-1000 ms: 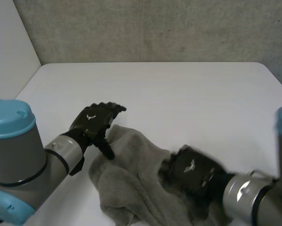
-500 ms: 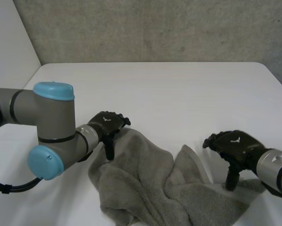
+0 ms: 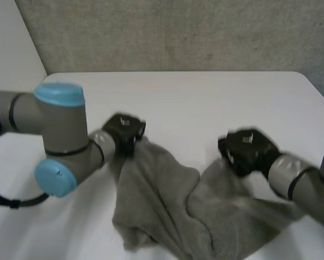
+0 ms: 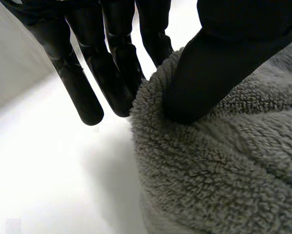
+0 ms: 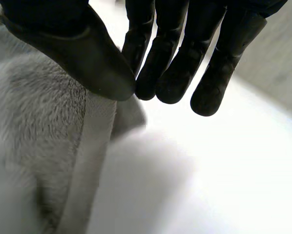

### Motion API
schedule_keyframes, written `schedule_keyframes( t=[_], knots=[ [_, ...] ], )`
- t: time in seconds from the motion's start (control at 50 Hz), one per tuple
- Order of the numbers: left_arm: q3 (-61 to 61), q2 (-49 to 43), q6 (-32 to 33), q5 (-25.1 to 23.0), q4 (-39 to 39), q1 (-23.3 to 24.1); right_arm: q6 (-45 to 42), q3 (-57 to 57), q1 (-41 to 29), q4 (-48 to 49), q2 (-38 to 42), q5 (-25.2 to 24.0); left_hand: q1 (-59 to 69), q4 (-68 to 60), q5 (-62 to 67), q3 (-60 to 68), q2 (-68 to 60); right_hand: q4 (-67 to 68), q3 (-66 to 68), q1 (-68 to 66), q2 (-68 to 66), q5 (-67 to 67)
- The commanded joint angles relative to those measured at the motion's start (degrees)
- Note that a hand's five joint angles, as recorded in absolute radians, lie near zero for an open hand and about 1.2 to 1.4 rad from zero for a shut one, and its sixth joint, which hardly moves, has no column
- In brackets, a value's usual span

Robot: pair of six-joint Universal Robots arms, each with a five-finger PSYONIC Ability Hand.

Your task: Fold the towel.

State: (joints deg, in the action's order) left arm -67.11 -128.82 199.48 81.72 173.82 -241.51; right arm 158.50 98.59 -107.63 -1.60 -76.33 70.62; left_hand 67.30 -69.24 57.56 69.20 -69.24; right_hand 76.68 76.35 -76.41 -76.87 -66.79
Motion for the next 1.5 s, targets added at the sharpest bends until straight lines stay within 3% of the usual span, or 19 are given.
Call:
schedule_keyframes(
  t=[0.02,0.08,0.16,0.22,0.34,0.38,0.5,0.54,0.56,0.58,0.66,0.8,0.92,1.02,1.22,1.36,1.4,1.46,1.5],
  knots=[
    [14.20,3.75,-2.34,7.66,9.52,-0.01,3.12,-16.47,0.48,12.61,-0.66,0.05,12.70,-10.76,12.44,10.80,-10.76,3.32,3.65,-3.59,-3.13,-3.21],
    [18.58,7.16,-7.24,12.39,15.73,-0.36,5.93,-18.08,0.93,27.88,-3.02,1.01,12.70,-10.76,12.44,10.80,-10.76,3.32,3.65,-3.59,-3.13,-3.21],
    [17.90,12.62,-16.20,14.52,20.85,-1.15,7.79,-17.99,0.93,35.26,-6.91,3.04,12.70,-10.76,12.44,10.80,-10.76,3.32,3.65,-3.59,-3.13,-3.21],
    [15.78,13.95,-18.25,14.43,20.68,-1.24,8.05,-18.34,1.19,29.90,-7.26,3.13,12.70,-10.76,12.44,10.80,-10.76,3.32,3.65,-3.59,-3.13,-3.21],
    [-6.76,19.04,-20.80,12.94,19.36,-3.52,6.29,-15.18,1.10,17.42,-3.92,-1.53,12.70,-10.76,12.44,10.80,-10.76,3.32,3.65,-3.59,-3.13,-3.21],
    [-11.59,19.39,-20.80,12.50,19.36,-3.70,0.35,-13.08,0.84,10.59,-0.77,-4.25,12.70,-10.76,12.44,10.80,-10.76,3.32,3.65,-3.59,-3.13,-3.21],
    [-28.12,20.97,-20.71,11.80,19.36,-6.59,-12.25,-10.00,0.49,4.06,2.94,-4.26,12.70,-10.76,12.44,10.80,-10.76,3.32,3.65,-3.59,-3.13,-3.21],
    [-31.64,22.11,-20.71,11.45,19.62,-7.04,-17.06,-8.77,0.49,2.74,4.95,-4.00,12.70,-10.76,12.44,10.80,-10.76,-17.66,-17.33,17.39,17.84,17.77],
    [-34.46,23.60,-20.36,10.92,19.63,-7.30,-17.08,-8.76,0.49,2.74,4.96,-3.99,12.70,-10.76,12.44,10.80,-10.76,-17.82,-17.49,17.54,18.00,17.92],
    [-34.49,23.62,-20.36,10.92,19.63,-7.30,-17.52,-8.59,0.49,2.65,5.83,-3.47,12.70,-10.76,12.44,10.80,-10.76,-33.30,-32.97,33.03,33.49,33.41],
    [-40.27,29.74,-18.00,8.46,19.54,-8.97,-17.17,-9.12,0.31,2.65,6.89,-1.45,12.70,-10.76,12.44,10.80,-10.76,-43.89,-43.56,43.62,44.07,44.00],
    [-45.20,43.53,-15.62,6.09,19.36,-10.82,-8.59,-14.29,-1.61,2.74,7.16,3.39,12.70,-10.76,12.44,10.80,-10.76,-60.69,-60.36,60.41,60.87,60.79],
    [-47.58,56.81,-15.53,5.90,19.10,-11.08,2.51,-20.45,-2.67,2.39,8.74,3.39,12.70,-10.76,12.44,10.80,-10.76,-63.74,-63.41,63.46,63.92,63.85],
    [-49.25,63.06,-15.44,5.91,18.93,-11.52,11.20,-32.64,-6.35,-2.34,15.66,2.78,12.70,-10.76,12.44,10.80,-10.76,-66.68,-66.35,66.41,66.87,66.79],
    [-51.19,65.98,-15.70,5.99,16.99,-11.96,22.45,-53.99,-12.95,-9.65,34.81,-1.62,12.70,-10.76,12.44,10.80,-10.76,-66.68,-66.35,66.41,66.87,66.79],
    [-50.93,65.89,-15.97,5.91,16.90,-13.02,24.31,-67.30,-15.86,-11.85,48.47,-0.48,12.70,-10.76,12.44,10.80,-10.76,-62.23,-61.90,61.95,62.41,62.33],
    [-50.66,65.89,-15.97,5.91,16.90,-13.10,23.53,-72.90,-16.73,-11.85,53.54,3.10,12.70,-10.76,12.44,10.80,-10.76,-47.68,-47.35,47.41,47.87,47.79],
    [-50.22,65.89,-16.14,5.90,17.16,-13.11,22.55,-75.39,-16.83,-11.76,55.32,5.41,12.70,-10.76,12.44,10.80,-10.76,-39.69,-39.36,39.41,39.87,39.79],
    [-49.96,65.89,-16.23,5.91,17.25,-13.19,19.41,-78.45,-16.83,-11.33,56.90,9.00,12.70,-10.76,12.44,10.80,-10.76,-22.30,-21.97,22.03,22.48,22.41]
  ],
)
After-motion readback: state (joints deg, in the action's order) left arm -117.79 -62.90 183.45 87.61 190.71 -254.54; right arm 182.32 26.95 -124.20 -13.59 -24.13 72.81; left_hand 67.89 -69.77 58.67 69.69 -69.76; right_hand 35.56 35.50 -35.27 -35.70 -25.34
